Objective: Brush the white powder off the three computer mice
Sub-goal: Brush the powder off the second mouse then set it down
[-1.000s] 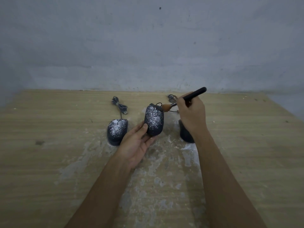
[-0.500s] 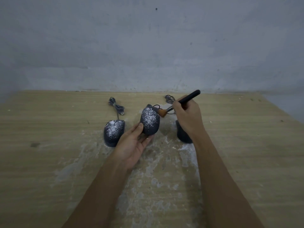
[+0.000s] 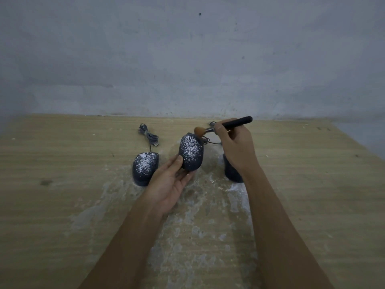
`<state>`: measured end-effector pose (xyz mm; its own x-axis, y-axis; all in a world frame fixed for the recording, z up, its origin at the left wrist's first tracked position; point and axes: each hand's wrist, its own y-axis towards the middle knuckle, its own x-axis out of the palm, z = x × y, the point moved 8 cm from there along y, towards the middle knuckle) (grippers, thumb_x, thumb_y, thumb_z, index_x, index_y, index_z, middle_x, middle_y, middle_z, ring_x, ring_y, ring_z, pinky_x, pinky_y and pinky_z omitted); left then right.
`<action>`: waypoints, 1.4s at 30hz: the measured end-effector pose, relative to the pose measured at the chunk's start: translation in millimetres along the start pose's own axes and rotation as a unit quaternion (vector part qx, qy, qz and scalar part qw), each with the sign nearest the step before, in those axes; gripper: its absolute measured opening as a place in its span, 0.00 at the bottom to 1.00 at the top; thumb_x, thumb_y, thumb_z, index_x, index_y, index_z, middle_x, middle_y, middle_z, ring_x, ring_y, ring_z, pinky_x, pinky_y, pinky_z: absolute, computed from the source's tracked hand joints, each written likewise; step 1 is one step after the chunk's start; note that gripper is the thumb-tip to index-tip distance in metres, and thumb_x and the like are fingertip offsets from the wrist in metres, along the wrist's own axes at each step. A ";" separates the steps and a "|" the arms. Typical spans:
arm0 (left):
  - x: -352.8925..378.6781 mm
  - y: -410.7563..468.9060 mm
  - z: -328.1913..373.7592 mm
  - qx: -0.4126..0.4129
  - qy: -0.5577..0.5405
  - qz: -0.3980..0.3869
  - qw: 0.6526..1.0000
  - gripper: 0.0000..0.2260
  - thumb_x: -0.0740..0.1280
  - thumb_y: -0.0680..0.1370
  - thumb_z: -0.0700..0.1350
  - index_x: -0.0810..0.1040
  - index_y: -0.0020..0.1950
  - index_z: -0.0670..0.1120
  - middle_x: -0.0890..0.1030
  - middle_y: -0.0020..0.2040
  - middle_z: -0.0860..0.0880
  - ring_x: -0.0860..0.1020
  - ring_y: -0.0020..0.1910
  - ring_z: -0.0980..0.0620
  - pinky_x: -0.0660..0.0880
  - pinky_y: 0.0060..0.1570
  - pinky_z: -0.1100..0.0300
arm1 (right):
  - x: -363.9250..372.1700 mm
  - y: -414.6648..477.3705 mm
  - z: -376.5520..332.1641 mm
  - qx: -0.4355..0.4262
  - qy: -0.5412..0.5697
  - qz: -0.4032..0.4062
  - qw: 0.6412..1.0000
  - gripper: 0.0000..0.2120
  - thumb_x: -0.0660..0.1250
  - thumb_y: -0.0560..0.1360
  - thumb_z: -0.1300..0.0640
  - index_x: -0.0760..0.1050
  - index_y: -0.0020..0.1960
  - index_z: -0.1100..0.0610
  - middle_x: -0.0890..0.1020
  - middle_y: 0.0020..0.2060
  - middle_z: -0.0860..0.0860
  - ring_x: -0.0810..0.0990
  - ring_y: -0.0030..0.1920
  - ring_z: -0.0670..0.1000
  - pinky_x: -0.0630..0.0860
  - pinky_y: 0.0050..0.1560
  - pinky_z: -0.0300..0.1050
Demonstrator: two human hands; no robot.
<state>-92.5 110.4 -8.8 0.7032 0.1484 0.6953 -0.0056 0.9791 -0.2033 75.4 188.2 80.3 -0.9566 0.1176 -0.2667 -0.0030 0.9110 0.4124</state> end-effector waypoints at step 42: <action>-5.4 1.3 -1.4 0.003 -0.030 0.022 0.999 0.13 0.63 0.82 0.39 0.76 0.65 0.36 0.85 0.54 0.41 0.85 0.50 0.50 0.83 0.49 0.57 | -6.8 -2.2 3.0 0.034 0.015 -0.003 0.999 0.09 0.67 0.79 0.52 0.78 0.46 0.58 0.77 0.34 0.53 0.74 0.34 0.50 0.77 0.37 0.55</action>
<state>-95.3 110.6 -13.8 0.6580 0.2002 0.7259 -0.0410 0.9721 -0.2309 82.8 186.5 78.6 -0.9651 0.1016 -0.2415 0.0110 0.9367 0.3500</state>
